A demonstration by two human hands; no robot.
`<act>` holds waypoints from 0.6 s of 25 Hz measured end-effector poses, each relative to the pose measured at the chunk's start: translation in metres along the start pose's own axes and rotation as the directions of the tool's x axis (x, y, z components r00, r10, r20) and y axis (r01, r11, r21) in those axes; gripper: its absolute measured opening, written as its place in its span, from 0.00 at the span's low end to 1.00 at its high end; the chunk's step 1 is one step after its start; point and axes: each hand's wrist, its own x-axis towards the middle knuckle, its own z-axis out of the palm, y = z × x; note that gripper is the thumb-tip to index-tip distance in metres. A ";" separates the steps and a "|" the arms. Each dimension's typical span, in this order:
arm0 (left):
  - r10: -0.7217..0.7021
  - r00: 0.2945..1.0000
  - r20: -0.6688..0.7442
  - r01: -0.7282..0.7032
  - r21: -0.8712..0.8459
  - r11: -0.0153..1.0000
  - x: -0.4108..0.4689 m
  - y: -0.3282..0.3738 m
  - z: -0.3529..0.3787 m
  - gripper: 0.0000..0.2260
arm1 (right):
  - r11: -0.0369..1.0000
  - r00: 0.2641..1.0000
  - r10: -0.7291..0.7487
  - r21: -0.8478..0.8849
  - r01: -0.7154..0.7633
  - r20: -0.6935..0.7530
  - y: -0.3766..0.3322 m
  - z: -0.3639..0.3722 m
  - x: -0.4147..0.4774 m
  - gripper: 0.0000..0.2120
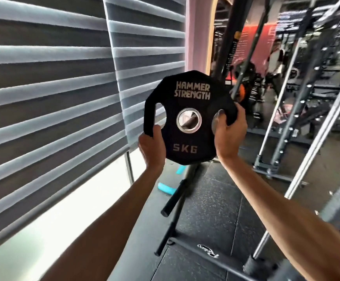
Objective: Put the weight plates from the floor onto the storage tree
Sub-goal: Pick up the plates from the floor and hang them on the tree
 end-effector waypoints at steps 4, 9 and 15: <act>-0.026 0.994 0.110 0.031 -0.047 0.998 0.009 -0.024 0.010 0.19 | 0.993 1.000 0.012 -0.120 -0.015 -0.022 0.012 0.002 -0.008 0.17; -0.050 0.981 0.189 0.058 -0.034 0.998 0.030 -0.037 0.018 0.20 | 0.982 0.997 0.033 -0.185 -0.046 -0.073 0.022 0.017 -0.014 0.17; -0.105 0.959 0.264 0.137 -0.107 0.985 0.046 -0.070 0.037 0.17 | 0.975 0.996 0.003 -0.223 -0.024 -0.094 0.043 0.030 -0.023 0.15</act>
